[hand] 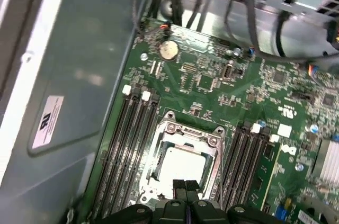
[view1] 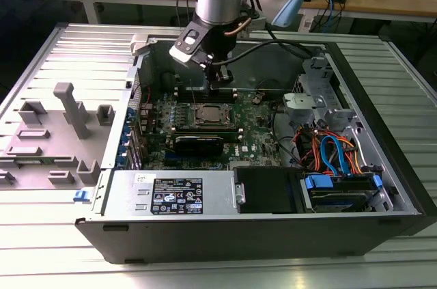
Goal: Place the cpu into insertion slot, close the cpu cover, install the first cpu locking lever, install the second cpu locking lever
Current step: 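Install the first cpu locking lever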
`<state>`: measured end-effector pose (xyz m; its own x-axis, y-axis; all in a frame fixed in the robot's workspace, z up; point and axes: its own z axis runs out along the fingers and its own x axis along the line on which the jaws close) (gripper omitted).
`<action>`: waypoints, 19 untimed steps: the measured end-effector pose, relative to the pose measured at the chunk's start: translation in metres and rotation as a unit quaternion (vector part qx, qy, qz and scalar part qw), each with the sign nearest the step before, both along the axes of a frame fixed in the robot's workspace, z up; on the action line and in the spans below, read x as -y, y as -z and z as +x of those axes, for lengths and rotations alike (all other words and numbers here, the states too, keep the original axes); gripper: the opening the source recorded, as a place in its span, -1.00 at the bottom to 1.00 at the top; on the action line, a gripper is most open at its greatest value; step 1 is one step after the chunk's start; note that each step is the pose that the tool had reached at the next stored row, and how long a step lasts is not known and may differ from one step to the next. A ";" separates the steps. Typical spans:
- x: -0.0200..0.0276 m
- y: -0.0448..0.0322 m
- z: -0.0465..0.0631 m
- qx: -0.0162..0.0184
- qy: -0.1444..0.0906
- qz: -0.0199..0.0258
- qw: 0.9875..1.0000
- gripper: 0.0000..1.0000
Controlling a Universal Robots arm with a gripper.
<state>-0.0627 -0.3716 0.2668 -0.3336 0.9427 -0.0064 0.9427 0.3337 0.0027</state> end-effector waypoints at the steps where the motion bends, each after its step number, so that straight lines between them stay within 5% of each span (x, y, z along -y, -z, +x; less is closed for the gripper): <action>1: 0.0000 0.0000 0.000 0.000 -0.009 0.000 1.000 -0.79; 5: 0.0000 0.0001 0.000 0.000 -0.064 0.000 0.998 -0.79; 8: 0.0000 0.0001 0.000 0.000 -0.103 0.000 0.995 -0.79; 13: 0.0000 0.0002 0.000 0.000 -0.112 0.000 0.994 -0.79; 15: 0.0000 0.0002 0.000 0.000 -0.122 0.000 0.993 -0.79; 17: 0.0000 0.0002 0.000 0.000 -0.143 0.000 0.990 -0.79; 19: 0.0000 0.0003 0.000 0.000 -0.170 0.000 0.985 -0.79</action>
